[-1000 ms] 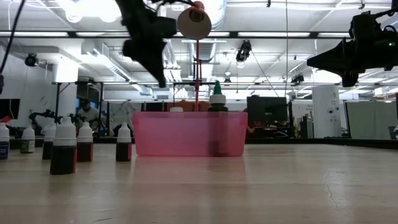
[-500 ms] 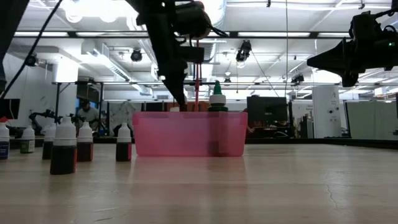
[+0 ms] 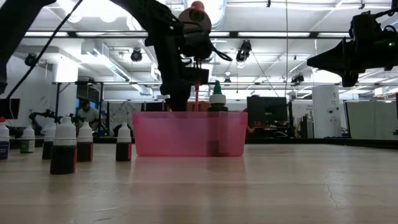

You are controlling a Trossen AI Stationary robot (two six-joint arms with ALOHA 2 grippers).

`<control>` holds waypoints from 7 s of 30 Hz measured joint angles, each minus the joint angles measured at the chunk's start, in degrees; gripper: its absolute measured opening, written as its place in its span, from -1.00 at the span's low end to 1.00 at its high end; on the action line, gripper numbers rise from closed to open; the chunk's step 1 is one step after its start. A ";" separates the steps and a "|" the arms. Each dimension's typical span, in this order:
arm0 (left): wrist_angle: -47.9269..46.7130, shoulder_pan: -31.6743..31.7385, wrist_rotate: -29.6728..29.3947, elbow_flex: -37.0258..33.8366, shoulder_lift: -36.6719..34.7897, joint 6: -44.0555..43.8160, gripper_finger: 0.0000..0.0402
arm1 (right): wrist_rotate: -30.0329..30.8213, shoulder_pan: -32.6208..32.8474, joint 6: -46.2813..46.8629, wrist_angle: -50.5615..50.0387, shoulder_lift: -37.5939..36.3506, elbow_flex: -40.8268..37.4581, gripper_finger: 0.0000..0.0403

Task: Pick & Place food coloring
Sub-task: Put the small orange food coloring bottle into the pink bin, then put the small pink food coloring bottle into the pink bin

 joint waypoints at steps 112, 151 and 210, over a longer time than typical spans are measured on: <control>-21.45 -18.46 -1.45 -8.52 -32.31 -59.00 -0.13 | -0.01 0.04 0.00 0.01 0.02 0.00 -0.96; -14.55 -37.76 -7.23 -6.53 -12.71 -92.64 -0.13 | -0.03 0.02 0.00 0.00 0.02 0.00 -0.96; -5.94 -37.47 -8.97 -7.76 -2.15 -87.08 -0.56 | -0.03 0.04 0.00 0.00 0.04 0.00 -0.96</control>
